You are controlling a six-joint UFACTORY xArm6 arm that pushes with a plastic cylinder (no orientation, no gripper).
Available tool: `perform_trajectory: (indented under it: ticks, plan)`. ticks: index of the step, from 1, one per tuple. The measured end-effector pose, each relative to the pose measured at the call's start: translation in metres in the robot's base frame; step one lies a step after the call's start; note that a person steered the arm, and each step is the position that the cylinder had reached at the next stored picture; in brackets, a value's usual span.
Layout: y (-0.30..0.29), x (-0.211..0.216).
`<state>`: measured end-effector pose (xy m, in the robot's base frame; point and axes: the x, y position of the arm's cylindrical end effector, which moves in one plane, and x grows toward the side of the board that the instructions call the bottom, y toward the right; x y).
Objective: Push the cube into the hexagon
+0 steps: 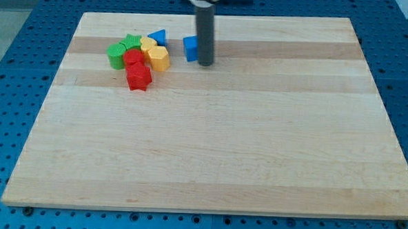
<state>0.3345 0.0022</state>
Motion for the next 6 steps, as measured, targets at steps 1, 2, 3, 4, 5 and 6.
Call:
perform_trajectory:
  ticks: [1, 2, 3, 4, 5, 6]
  plan:
    - [0.040, -0.020]
    - [0.025, -0.056]
    - [-0.016, -0.044]
    - [-0.054, -0.029]
    - [-0.064, -0.029]
    - [-0.063, -0.050]
